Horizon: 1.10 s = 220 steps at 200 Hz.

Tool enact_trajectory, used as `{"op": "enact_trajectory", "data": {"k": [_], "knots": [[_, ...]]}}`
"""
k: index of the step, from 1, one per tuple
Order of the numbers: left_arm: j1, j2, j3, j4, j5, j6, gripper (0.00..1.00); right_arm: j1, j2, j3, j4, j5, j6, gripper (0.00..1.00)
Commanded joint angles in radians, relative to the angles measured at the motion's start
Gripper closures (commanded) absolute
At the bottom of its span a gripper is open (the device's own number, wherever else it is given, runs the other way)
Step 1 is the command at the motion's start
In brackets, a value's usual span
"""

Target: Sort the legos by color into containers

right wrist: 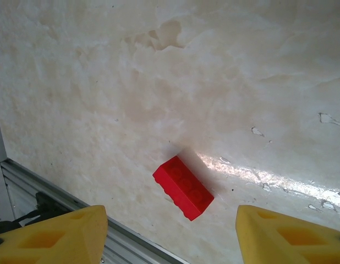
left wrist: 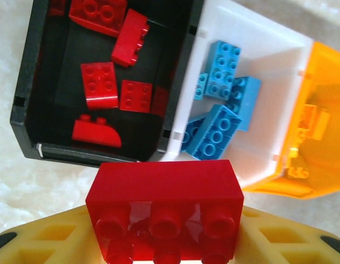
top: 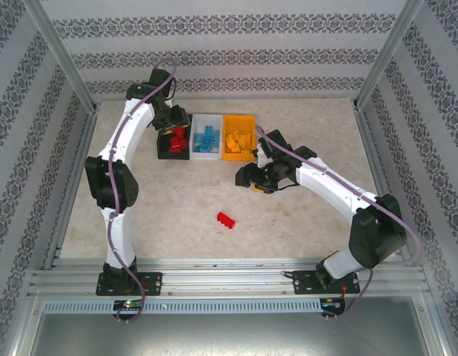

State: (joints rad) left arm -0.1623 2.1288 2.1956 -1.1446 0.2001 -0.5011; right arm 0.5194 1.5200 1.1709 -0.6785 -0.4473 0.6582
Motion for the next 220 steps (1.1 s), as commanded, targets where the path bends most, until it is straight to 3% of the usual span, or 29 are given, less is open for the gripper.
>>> {"op": "enact_trajectory", "data": {"k": [1,139,220], "knots": [[0.033,0.057,0.051,-0.063,-0.023,0.057,0.46,0.007,0.028,0.030,-0.022,0.037,0.020,0.36],[0.108,0.325,0.282,-0.042,0.065,0.011,0.46,0.076,-0.013,-0.013,-0.055,0.157,0.148,0.36],[0.109,0.341,0.294,-0.026,0.110,-0.013,0.34,0.094,0.011,0.002,-0.046,0.169,0.170,0.35]]}}
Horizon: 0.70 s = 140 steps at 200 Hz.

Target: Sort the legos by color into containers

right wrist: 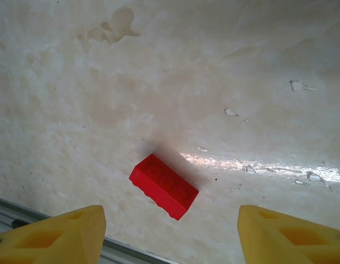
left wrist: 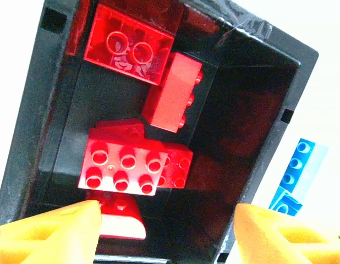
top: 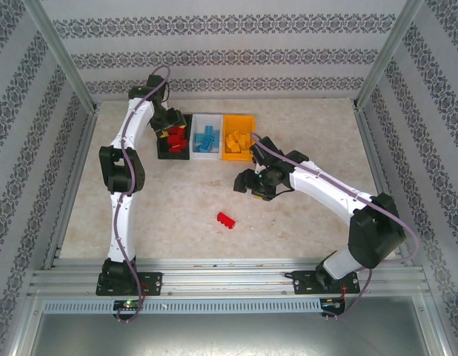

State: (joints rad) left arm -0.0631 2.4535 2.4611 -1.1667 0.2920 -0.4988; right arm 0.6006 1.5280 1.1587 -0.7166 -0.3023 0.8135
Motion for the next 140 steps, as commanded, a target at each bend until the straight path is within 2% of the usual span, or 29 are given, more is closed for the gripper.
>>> {"op": "enact_trajectory", "data": {"k": [1,85,140], "knots": [[0.011,0.016,0.029,-0.004,0.019,-0.015,0.34,0.014,0.004,0.015,-0.007,0.024,0.014,0.35],[0.012,-0.017,0.029,-0.011,0.021,-0.012,0.34,0.026,0.015,0.022,-0.006,0.018,0.006,0.34],[0.008,-0.110,-0.023,-0.009,0.037,-0.007,0.33,0.043,0.032,0.027,0.000,0.007,-0.012,0.33]]}}
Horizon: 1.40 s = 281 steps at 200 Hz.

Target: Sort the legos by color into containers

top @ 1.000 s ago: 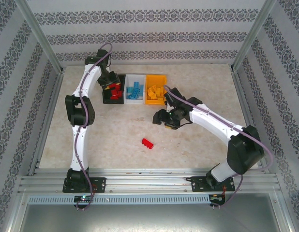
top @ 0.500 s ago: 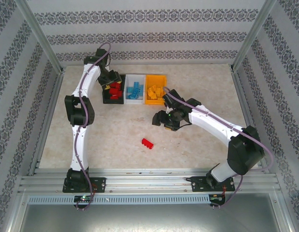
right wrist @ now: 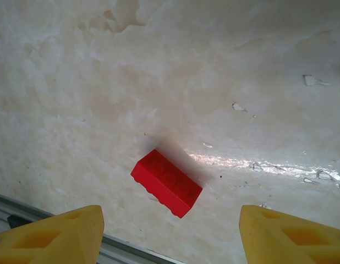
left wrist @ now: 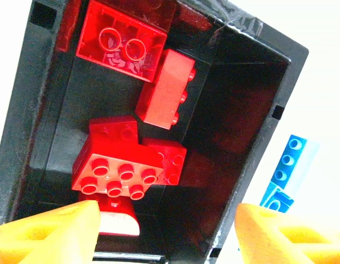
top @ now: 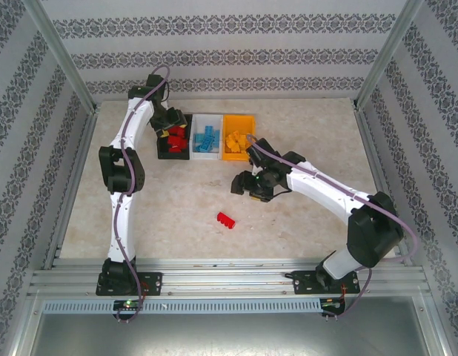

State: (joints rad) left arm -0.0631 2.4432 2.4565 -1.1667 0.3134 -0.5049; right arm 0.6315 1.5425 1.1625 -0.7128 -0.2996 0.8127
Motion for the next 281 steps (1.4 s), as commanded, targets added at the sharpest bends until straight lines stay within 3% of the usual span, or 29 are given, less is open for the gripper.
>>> {"op": "enact_trajectory", "data": {"k": [1,100,168,204,245,281], "knots": [[0.008,-0.102,-0.019,-0.009,0.016,0.000,0.34,0.012,0.019,0.023,-0.004,0.003,-0.012,0.34],[-0.028,-0.379,-0.316,0.048,0.036,0.017,0.33,0.019,0.077,0.097,-0.027,-0.032,-0.115,0.33],[-0.045,-0.816,-1.021,0.283,0.098,-0.058,0.33,0.032,0.154,0.137,-0.104,-0.064,-0.253,0.33],[-0.065,-0.998,-1.350,0.364,0.136,-0.116,0.33,0.105,0.229,0.176,-0.162,-0.038,-0.344,0.33],[-0.076,-1.097,-1.574,0.444,0.166,-0.199,0.32,0.216,0.338,0.259,-0.261,0.084,-0.447,0.33],[-0.076,-1.106,-1.635,0.469,0.185,-0.223,0.31,0.273,0.399,0.313,-0.317,0.156,-0.493,0.33]]}}
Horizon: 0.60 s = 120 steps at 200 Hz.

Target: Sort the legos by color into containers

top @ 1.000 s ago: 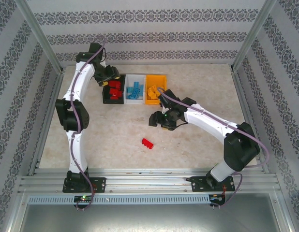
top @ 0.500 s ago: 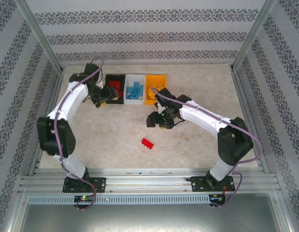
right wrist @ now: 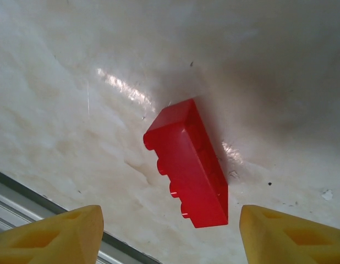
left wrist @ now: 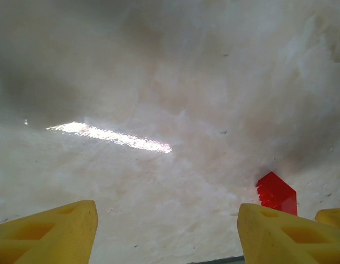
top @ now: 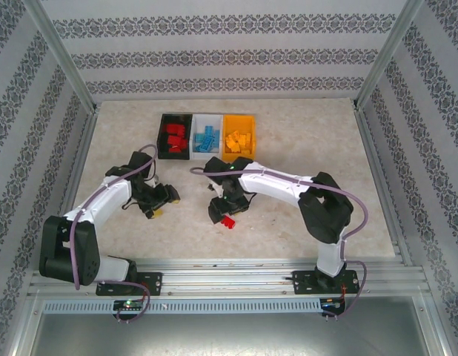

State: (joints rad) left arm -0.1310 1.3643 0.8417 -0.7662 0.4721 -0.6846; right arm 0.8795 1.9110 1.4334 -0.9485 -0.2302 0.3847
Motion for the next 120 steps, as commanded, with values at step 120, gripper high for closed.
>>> {"op": "enact_trajectory", "data": {"k": [120], "knots": [[-0.008,-0.033,-0.014,0.064,0.016,-0.046,0.30,0.058,0.117,0.054,-0.093,0.155,-0.113,0.40]]}}
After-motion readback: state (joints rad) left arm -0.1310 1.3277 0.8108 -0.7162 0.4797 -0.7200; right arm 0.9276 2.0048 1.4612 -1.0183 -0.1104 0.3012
